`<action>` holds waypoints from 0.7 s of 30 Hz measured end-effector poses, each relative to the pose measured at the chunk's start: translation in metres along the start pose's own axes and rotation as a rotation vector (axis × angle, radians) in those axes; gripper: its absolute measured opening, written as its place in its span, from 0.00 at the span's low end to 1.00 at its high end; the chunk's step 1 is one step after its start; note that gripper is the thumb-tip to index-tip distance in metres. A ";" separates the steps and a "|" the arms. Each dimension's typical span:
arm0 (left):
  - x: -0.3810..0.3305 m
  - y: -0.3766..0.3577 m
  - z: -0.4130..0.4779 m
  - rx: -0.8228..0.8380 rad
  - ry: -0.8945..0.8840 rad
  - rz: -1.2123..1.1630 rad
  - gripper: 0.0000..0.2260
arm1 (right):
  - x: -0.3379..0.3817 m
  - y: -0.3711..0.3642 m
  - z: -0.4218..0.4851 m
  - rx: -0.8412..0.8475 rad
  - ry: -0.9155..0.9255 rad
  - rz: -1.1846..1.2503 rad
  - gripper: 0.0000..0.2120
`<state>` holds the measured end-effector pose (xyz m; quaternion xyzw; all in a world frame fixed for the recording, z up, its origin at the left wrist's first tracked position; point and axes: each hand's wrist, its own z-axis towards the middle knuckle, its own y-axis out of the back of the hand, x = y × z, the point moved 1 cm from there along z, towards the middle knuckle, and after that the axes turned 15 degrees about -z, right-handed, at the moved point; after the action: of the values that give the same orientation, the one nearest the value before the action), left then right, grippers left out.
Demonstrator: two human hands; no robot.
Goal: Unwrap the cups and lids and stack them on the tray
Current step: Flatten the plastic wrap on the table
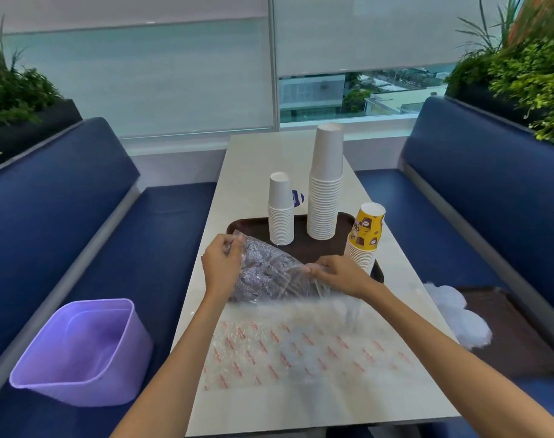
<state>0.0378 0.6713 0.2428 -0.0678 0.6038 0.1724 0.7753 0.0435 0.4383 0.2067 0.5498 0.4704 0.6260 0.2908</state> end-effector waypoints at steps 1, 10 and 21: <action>0.004 0.000 -0.003 -0.012 0.015 0.002 0.09 | -0.005 -0.007 -0.003 -0.032 -0.006 -0.016 0.30; 0.061 0.022 -0.016 -0.127 0.176 0.130 0.12 | -0.035 -0.014 -0.016 -0.092 -0.048 -0.040 0.21; 0.111 0.045 -0.055 -0.113 0.463 -0.032 0.15 | -0.060 -0.034 -0.009 0.168 -0.152 0.268 0.18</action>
<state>-0.0046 0.7164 0.1266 -0.1584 0.7537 0.1732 0.6138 0.0430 0.3964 0.1514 0.6757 0.4202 0.5743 0.1927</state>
